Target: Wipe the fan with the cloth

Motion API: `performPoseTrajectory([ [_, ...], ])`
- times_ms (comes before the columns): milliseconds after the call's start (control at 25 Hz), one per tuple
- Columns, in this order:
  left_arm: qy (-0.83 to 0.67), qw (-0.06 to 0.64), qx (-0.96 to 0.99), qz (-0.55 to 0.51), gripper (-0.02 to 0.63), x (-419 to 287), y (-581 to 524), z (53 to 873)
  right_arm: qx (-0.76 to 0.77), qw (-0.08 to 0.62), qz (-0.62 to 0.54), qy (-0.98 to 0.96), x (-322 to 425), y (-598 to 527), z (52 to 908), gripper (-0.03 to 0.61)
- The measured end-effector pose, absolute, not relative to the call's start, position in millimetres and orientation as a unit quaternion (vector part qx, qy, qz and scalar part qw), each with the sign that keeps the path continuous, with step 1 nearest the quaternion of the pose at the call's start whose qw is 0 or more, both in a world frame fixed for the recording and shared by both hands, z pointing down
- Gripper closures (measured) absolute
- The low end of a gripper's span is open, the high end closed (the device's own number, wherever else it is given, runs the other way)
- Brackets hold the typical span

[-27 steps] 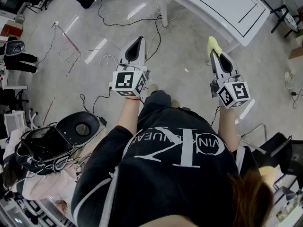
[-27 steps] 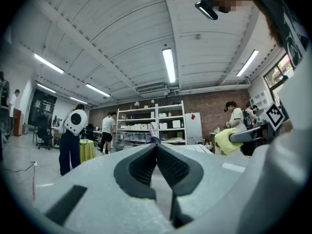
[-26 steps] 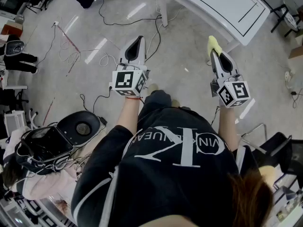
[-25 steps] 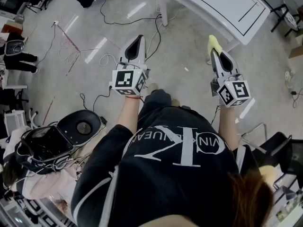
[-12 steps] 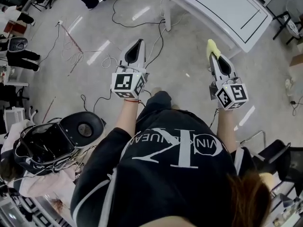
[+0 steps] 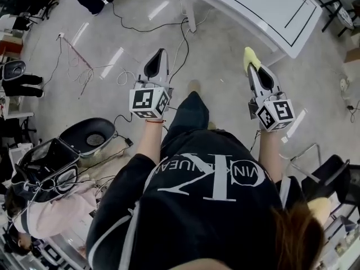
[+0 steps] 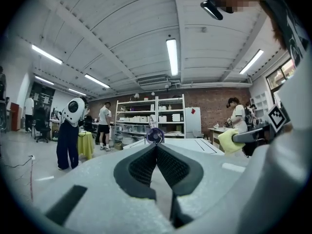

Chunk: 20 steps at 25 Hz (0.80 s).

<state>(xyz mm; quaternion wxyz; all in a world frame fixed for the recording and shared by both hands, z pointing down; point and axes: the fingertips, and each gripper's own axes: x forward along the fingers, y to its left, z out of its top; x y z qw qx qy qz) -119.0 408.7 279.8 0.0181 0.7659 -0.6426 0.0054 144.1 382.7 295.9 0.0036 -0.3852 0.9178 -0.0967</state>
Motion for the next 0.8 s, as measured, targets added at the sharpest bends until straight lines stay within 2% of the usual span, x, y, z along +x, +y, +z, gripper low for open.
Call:
performPoseTrajectory([
  [800,-0.574,0.063,0.816,0.024,0.604,-169.1,179.9,320.8,-0.427,-0.045,-0.131,0.894,60.8,188.4,324.2,0.537],
])
